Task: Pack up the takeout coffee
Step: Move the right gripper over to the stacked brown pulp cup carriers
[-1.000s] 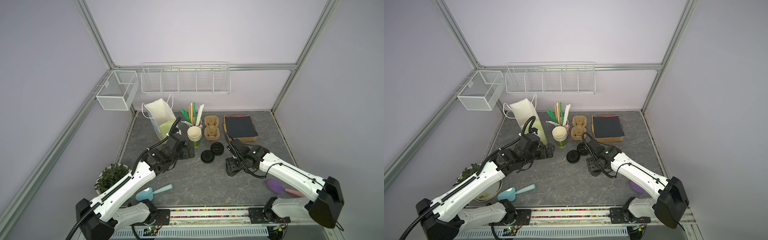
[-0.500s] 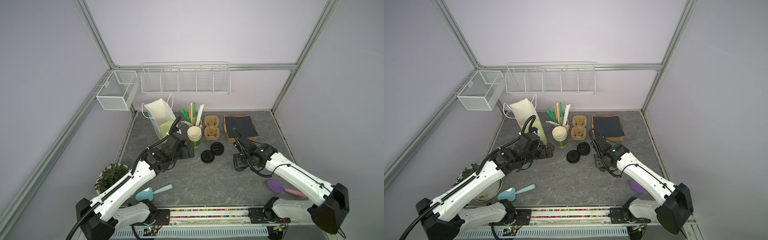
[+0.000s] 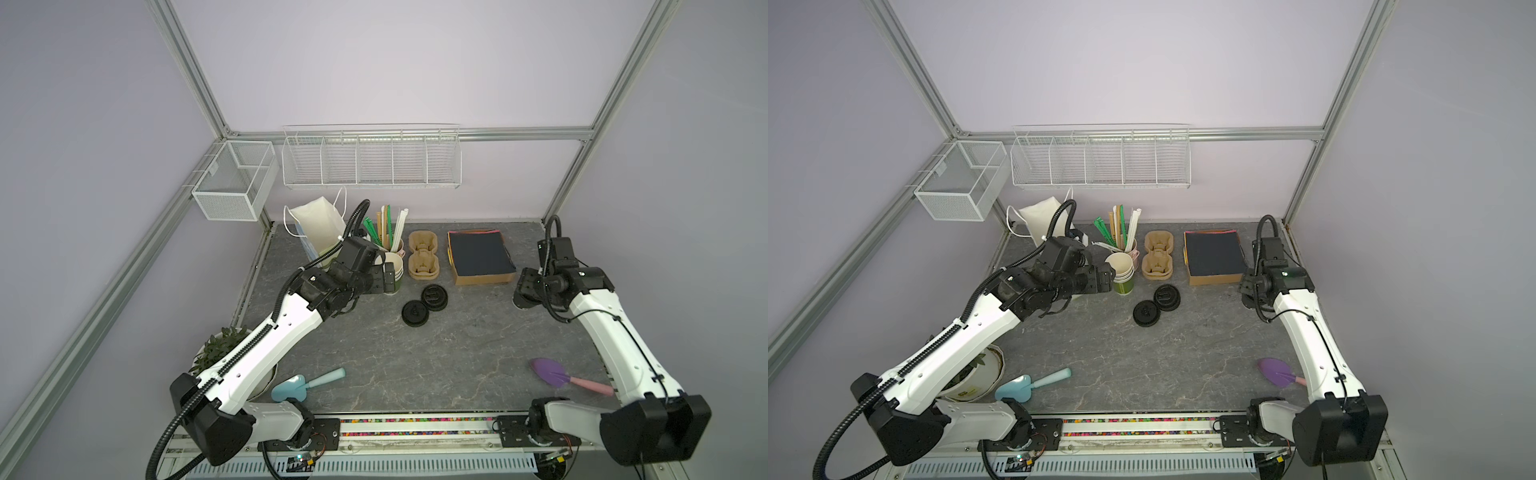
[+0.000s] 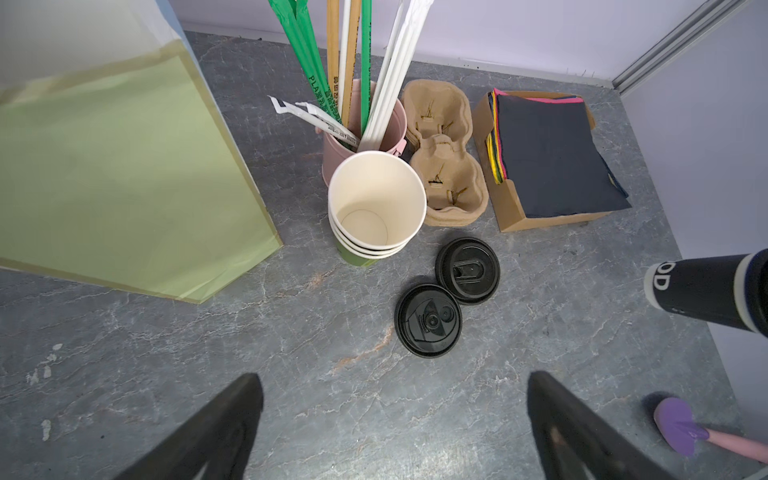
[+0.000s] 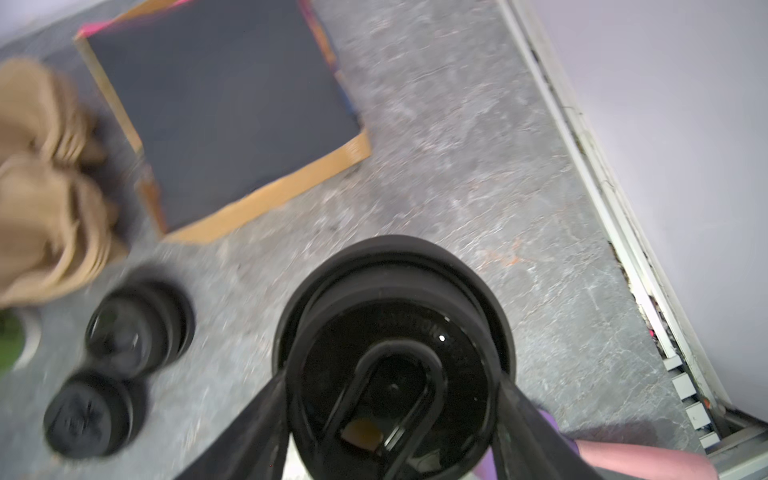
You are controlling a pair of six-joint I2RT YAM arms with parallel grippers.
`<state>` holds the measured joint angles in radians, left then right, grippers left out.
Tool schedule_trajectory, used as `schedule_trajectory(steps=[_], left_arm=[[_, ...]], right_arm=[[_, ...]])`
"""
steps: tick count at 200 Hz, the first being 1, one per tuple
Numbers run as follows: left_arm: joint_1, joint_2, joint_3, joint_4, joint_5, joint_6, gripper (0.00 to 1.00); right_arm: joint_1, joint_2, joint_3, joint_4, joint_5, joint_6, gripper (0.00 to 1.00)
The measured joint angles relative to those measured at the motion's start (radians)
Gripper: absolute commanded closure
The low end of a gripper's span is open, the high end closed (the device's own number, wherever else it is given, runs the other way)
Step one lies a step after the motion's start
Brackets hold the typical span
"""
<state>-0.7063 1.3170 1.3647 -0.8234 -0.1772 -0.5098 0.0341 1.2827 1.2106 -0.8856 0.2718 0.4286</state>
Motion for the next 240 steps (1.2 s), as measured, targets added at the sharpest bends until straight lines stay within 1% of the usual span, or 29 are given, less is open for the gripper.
schedule_trajectory(steps=[26, 57, 94, 141, 158, 174, 191, 216, 240], left_arm=[[0.019, 0.002, -0.015, 0.003, 0.025, 0.0, 0.01], [0.023, -0.014, -0.053, 0.017, 0.054, -0.002, 0.01], [0.023, -0.022, -0.107, 0.032, 0.073, -0.005, 0.01], [0.023, -0.022, -0.132, 0.039, 0.074, -0.009, 0.01], [0.023, -0.022, -0.133, 0.04, 0.074, -0.01, 0.01], [0.023, -0.023, -0.133, 0.04, 0.074, -0.01, 0.01], [0.023, -0.023, -0.133, 0.04, 0.073, -0.009, 0.01], [0.023, -0.023, -0.133, 0.04, 0.072, -0.009, 0.01], [0.023, -0.023, -0.131, 0.034, 0.06, -0.008, 0.01]], right_arm=[[-0.114, 0.101, 0.021, 0.031, -0.046, 0.008, 0.32], [-0.17, 0.214, 0.068, 0.061, -0.095, 0.021, 0.32], [-0.175, 0.29, 0.114, 0.077, -0.109, 0.027, 0.3], [-0.183, 0.35, 0.133, 0.091, -0.108, 0.028, 0.24], [-0.183, 0.362, 0.138, 0.09, -0.109, 0.027, 0.19], [-0.183, 0.378, 0.158, 0.091, -0.113, 0.026, 0.11], [-0.183, 0.388, 0.175, 0.091, -0.112, 0.023, 0.07], [-0.183, 0.389, 0.195, 0.09, -0.111, 0.023, 0.05], [-0.183, 0.374, 0.208, 0.09, -0.103, 0.025, 0.06]])
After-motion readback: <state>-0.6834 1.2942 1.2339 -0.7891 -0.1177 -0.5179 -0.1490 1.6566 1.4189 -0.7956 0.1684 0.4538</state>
